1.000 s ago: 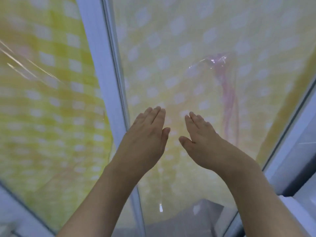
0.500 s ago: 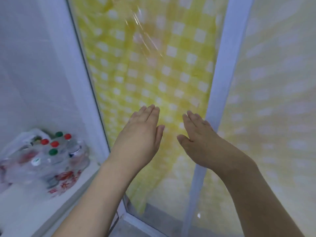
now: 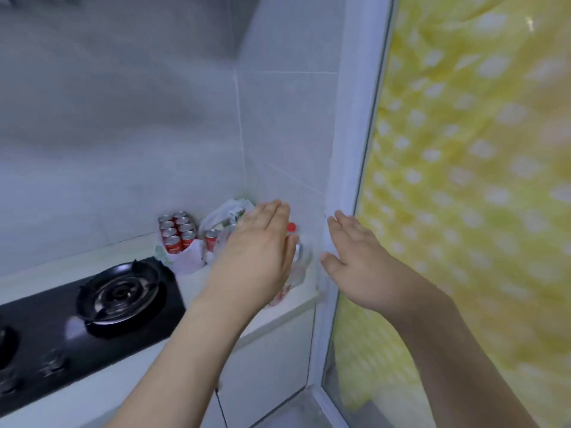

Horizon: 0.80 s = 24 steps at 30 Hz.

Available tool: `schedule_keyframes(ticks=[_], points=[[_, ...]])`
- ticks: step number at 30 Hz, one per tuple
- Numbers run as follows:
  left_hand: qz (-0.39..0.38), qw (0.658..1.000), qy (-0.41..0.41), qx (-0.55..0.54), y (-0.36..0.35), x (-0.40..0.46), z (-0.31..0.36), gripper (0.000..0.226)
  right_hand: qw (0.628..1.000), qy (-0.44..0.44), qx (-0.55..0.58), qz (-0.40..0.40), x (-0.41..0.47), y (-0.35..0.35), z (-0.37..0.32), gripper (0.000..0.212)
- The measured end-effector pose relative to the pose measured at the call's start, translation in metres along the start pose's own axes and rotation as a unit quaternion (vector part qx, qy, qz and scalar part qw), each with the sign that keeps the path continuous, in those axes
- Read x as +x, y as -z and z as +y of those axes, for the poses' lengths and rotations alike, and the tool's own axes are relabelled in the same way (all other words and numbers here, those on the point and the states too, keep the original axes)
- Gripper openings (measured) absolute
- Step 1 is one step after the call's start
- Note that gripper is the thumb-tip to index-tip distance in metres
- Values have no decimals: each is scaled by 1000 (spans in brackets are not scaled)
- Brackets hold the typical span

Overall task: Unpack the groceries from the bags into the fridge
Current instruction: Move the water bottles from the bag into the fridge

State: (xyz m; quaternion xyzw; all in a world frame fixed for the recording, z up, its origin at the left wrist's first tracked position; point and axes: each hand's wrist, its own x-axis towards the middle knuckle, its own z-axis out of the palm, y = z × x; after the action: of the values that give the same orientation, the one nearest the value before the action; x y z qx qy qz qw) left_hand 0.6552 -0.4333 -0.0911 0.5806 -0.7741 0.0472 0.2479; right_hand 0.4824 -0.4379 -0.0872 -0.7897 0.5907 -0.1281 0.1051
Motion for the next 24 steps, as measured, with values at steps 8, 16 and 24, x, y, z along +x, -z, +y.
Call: schedule_keyframes(ticks=[8, 16, 24], points=[[18, 992, 115, 47, 16, -20, -98, 51, 991, 115, 12, -62, 78, -43, -76, 62], [25, 978, 187, 91, 5, 3, -146, 53, 976, 193, 2, -99, 161, -69, -88, 62], [10, 967, 238, 92, -30, 58, -190, 53, 969, 209, 22, -131, 257, -88, -70, 61]])
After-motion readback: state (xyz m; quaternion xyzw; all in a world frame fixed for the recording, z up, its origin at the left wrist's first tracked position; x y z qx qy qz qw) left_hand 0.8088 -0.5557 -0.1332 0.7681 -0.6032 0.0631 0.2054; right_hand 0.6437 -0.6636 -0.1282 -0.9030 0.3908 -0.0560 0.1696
